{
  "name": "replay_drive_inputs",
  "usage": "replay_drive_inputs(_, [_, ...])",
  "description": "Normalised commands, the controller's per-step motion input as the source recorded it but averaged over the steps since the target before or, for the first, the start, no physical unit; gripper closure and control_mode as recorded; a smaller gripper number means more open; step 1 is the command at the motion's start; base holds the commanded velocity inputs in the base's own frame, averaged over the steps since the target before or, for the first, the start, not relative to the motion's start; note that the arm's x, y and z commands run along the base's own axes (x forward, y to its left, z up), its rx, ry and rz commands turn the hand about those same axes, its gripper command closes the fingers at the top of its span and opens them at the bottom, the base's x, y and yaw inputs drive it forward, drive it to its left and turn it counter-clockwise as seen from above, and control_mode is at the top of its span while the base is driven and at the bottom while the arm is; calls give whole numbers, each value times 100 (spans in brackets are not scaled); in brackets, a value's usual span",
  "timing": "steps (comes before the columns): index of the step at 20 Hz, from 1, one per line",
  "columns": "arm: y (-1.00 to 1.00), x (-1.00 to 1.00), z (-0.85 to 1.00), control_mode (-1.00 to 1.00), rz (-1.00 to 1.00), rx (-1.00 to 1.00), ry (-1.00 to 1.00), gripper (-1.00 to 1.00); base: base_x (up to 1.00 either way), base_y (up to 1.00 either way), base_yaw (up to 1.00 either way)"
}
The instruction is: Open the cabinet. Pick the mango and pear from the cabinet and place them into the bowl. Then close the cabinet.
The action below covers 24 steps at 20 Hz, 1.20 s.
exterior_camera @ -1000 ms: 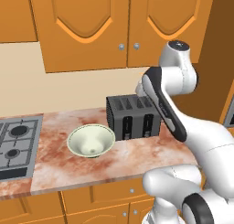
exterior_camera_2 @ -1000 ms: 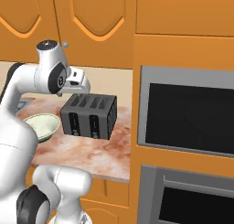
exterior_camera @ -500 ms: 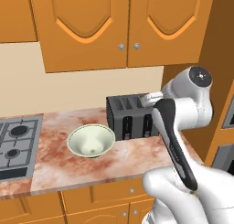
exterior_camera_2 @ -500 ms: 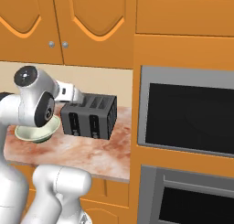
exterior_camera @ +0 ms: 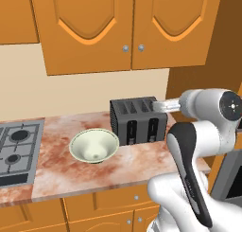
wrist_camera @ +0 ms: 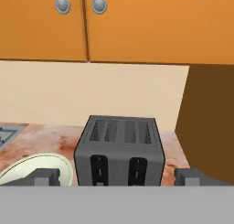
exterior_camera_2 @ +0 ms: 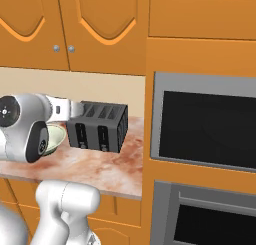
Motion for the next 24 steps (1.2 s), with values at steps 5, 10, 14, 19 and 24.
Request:
replay_drive_inputs(5, [0,-37,4,-100,0,0,-31,-100,0,0,0])
replay_drive_inputs(10, [0,-11,0,-100,0,0,-20,-100,0,0,0])
replay_drive_inputs(14, [0,0,0,-100,0,-1,-19,-100,0,0,0])
replay_drive_inputs(19, [0,-4,1,-100,0,0,-10,-100,0,0,0])
replay_drive_inputs(24, [0,-19,9,-100,0,0,-27,-100,0,0,0])
